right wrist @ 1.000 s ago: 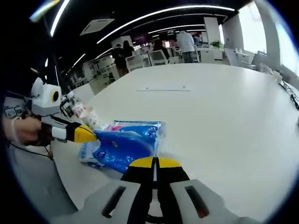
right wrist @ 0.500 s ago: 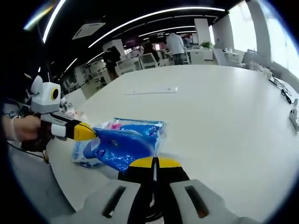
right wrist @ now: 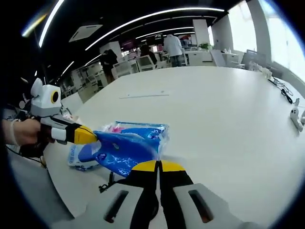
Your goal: Arrange the tabletop items into an orderly group along one side of the table until the central work area is clear of visible clutter.
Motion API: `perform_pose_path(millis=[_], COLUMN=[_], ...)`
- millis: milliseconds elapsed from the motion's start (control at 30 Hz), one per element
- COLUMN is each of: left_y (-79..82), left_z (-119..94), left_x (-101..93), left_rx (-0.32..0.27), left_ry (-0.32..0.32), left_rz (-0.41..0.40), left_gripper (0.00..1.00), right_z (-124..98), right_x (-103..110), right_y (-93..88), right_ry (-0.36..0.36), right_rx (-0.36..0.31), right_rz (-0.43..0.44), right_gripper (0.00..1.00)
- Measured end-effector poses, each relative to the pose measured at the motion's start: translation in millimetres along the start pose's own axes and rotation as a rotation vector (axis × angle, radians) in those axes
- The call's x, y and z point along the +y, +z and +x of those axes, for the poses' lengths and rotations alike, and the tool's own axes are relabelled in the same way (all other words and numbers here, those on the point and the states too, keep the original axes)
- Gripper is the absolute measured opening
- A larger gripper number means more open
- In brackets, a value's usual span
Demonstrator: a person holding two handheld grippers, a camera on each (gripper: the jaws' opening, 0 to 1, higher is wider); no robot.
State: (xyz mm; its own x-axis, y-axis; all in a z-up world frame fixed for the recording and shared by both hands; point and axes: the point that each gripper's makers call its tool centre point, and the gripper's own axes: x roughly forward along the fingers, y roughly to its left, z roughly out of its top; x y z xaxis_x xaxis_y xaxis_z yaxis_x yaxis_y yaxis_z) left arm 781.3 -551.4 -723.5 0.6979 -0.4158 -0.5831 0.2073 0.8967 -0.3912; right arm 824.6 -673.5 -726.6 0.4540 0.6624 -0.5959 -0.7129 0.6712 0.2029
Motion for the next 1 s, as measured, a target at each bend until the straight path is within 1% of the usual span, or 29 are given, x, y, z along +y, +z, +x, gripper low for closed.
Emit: perform_pose_path(millis=[167, 367, 400, 467, 700, 733, 800, 1000], left_y=[-0.3, -1.6, -1.3, -1.4, -5.0, -5.3, -5.5, -10.9], left_z=[8.8, 18.8, 19.8, 22.3, 29.5, 30.7, 31.5, 34.6], left_x=[-3.3, -0.5, -0.4, -1.1, 1.9, 2.9, 1.5, 3.5], left_rx=[-0.004, -0.003, -0.005, -0.005, 0.003, 0.003, 0.002, 0.007], left_ry=[-0.009, -0.017, -0.018, -0.019, -0.021, -0.020, -0.023, -0.021], left_rz=[0.002, -0.008, -0.012, -0.012, -0.010, -0.019, -0.018, -0.021], left_gripper=[0.00, 0.00, 0.00, 0.00, 0.00, 0.00, 0.00, 0.00], right_z=[0.4, 6.8, 6.8, 9.5, 14.2, 15.0, 18.1, 19.0], right_x=[-8.7, -18.9, -20.2, -24.3, -30.3, -30.7, -33.5, -32.0], right_y=[0.3, -3.1, -2.5, -4.5, -7.2, -7.8, -9.9, -14.3], right_ry=[-0.013, -0.025, -0.026, -0.029, -0.030, -0.029, -0.033, -0.026], right_rx=[0.003, 0.015, 0.009, 0.017, 0.023, 0.024, 0.026, 0.038], right_rz=[-0.006, -0.005, 0.013, -0.002, 0.007, 0.008, 0.010, 0.017], right_gripper=[0.00, 0.00, 0.00, 0.00, 0.00, 0.00, 0.00, 0.00])
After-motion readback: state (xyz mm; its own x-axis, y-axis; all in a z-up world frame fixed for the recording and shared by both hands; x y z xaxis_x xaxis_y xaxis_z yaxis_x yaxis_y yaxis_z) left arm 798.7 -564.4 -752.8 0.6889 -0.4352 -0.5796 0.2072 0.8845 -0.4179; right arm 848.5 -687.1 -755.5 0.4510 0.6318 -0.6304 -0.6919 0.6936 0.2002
